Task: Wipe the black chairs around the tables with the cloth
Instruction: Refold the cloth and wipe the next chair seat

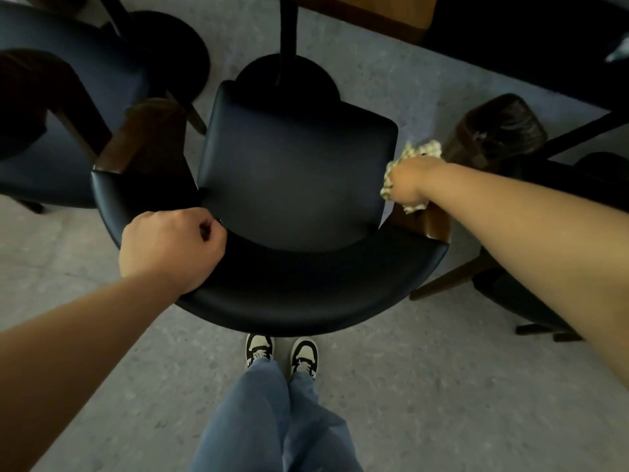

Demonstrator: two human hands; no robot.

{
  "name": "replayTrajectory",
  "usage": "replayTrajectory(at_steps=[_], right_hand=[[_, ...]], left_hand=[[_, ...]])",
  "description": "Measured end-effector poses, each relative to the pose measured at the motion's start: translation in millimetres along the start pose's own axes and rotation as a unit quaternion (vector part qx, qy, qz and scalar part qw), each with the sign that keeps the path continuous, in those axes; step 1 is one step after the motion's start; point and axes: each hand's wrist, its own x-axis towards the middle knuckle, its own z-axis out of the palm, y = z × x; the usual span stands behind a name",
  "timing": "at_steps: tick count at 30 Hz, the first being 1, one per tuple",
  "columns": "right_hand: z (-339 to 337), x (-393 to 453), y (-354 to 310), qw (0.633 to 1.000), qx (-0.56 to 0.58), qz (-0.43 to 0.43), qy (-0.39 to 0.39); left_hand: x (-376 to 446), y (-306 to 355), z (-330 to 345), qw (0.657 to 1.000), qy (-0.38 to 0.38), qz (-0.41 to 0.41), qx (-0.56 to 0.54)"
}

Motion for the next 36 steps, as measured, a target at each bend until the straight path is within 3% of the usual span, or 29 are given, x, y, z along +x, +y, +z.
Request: replayTrajectory(at_steps=[7, 12, 18, 22, 30, 36], right_hand=[[11.5, -9.6, -3.1, 0.996, 0.076, -0.007, 0.04], [25.6, -58.6, -36.7, 0.965, 0.253, -0.017, 0.069], [38.4, -117.5, -141.0, 0.942, 0.268, -0.02, 0.2], [44.1, -129.3, -181.1, 0.89, 0.332, 0.069, 0.304], [31.4, -114.0, -187.2, 0.884, 0.351, 0.175, 0.255], [22.7, -109.6, -192.9, 0.886, 0.359, 0.182, 0.231]], left_hand=[[0.4, 0.3, -0.7, 1.0, -0.005, -0.004, 0.008], [0.3, 0.7, -1.6, 1.0, -0.012, -0.007, 0.003], [1.2, -1.0, -1.3, 1.0, -0.025, -0.003, 0.003], [0.2, -2.0, -1.9, 0.999, -0.032, 0.008, -0.004], [-0.8, -5.8, -3.4, 0.999, -0.021, 0.035, -0.026], [-5.8, -8.5, 0.2, 0.996, 0.0, 0.061, -0.059]])
